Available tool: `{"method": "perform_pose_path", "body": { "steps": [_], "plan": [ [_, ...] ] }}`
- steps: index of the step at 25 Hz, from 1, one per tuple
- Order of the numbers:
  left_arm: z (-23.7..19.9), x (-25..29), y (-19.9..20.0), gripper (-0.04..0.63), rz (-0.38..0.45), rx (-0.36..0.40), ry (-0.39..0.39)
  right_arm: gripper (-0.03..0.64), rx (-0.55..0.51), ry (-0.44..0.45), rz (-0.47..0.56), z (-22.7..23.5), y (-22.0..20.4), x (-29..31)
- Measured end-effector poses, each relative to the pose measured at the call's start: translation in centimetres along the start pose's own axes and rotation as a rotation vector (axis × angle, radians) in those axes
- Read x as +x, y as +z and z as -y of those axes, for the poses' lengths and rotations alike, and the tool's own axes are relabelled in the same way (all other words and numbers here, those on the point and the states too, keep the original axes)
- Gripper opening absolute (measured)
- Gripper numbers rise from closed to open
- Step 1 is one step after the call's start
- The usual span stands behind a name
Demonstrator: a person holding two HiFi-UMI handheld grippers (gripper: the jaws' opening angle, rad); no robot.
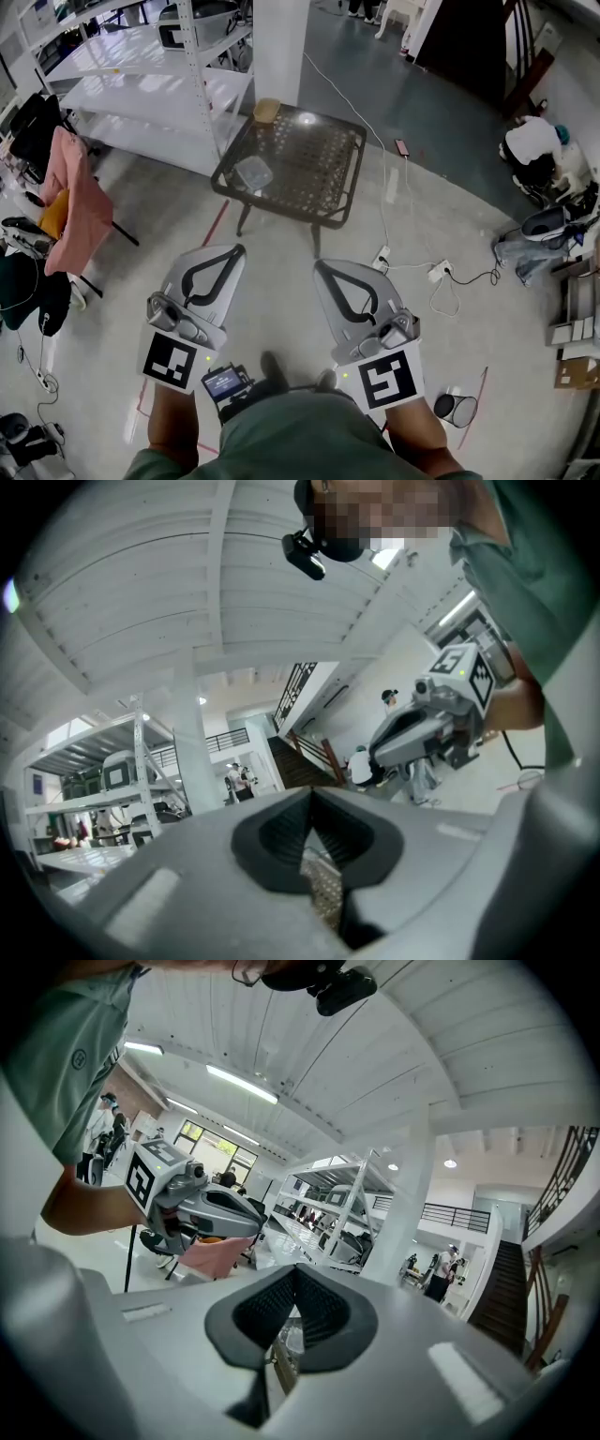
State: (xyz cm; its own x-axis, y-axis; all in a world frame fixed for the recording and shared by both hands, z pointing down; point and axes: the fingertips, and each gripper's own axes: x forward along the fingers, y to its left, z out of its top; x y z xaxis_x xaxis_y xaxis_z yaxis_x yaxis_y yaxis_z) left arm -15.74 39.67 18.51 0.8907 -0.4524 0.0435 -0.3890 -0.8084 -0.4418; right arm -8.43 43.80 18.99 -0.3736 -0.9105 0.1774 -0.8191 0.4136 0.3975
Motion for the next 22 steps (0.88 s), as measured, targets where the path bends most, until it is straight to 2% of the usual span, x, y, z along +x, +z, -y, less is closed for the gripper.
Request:
{"method": "perform_pose_path", "body": {
  "steps": [7,14,18,22],
  "plan": [
    [-2.9,-0.8,-1.0,0.002,0.029,0.009,-0.031,0.005,0.017,-0.034,-0.005,-0.7,1.3,2.9],
    [-4.1,-1.1,-1.5,0.002,0.055,-0.016,-0.015,0.005,0.007,-0.035,-0.006,-1.1,1.7,3.9],
    [-4.5,0.0,-2.7,0.002,0.024,-0.016,-0.014,0.005,0.003,-0.021,-0.020,0.1,0.7,5.0],
    [-5.0,1.9,-3.0,0.002,0.000,-0.008,0.011,0.005,0.016,0.004,0.009,2.2,-0.3,5.8]
  ]
}}
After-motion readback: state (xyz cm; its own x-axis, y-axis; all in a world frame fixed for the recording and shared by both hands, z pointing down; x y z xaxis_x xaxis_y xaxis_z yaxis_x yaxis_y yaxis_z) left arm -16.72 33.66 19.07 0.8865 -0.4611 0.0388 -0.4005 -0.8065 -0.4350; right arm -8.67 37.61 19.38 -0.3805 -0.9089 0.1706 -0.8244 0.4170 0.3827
